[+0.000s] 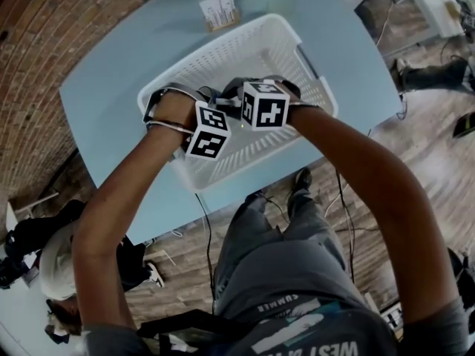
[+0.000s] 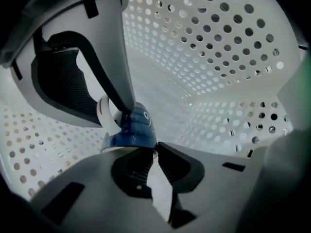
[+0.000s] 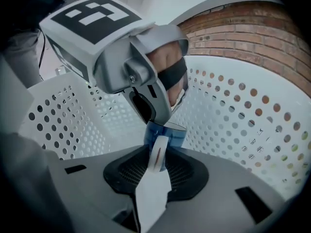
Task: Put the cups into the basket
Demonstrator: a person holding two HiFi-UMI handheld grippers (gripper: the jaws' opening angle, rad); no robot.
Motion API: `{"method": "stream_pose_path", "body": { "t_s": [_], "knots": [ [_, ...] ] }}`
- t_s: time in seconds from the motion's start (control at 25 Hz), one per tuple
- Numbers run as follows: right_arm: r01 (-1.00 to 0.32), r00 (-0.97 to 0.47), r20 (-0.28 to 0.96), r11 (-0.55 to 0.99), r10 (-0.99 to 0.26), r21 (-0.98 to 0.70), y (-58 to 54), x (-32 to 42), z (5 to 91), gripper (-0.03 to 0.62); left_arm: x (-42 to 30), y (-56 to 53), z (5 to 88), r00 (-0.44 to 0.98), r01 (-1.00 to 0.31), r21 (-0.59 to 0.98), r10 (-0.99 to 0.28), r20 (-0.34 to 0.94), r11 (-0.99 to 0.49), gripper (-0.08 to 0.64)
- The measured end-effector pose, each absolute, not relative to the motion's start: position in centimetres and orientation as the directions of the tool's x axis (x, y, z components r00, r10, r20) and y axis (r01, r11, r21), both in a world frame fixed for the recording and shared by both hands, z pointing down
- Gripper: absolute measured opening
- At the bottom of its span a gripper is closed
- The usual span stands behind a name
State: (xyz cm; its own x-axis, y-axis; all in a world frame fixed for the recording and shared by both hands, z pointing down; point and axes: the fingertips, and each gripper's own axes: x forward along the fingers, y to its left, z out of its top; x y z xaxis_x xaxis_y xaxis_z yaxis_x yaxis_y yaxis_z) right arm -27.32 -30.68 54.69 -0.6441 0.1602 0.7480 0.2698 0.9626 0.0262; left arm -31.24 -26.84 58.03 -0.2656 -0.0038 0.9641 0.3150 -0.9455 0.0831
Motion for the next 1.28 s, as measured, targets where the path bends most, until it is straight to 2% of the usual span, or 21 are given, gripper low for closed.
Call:
{"method": "stream_pose_path", "body": {
  "t_s": [0.36,0.56,0.92,1.28],
  "knots": [
    [0.273,-0.567,0.800,0.961,0.197,-0.043,-30.0,-25.6,55.4,0.102,-30.1,-26.6,58.5,-0.258,0.327,0.038,-0.051,0.965,-0.944,0.032],
    [0.318,-0.443,0.869,0.945,0.221,-0.078,-29.4,-23.5,56.8,0.160,-29.9,-27.0,58.8,-0.242,0.322,-0.004,-0.086,0.967,-0.947,0.032],
    [0.353,-0.411,0.896,0.935,0.166,-0.011,-30.0,-23.0,55.6,0.160,-28.8,-27.4,58.2,-0.289,0.370,-0.040,-0.156,0.944,-0.928,0.032],
    [0.400,-0.372,0.914,0.916,0.161,0.001,-29.7,-22.0,53.9,0.160,-27.0,-27.2,56.4,-0.245,0.347,-0.068,-0.161,0.956,-0.935,0.034]
  ]
}}
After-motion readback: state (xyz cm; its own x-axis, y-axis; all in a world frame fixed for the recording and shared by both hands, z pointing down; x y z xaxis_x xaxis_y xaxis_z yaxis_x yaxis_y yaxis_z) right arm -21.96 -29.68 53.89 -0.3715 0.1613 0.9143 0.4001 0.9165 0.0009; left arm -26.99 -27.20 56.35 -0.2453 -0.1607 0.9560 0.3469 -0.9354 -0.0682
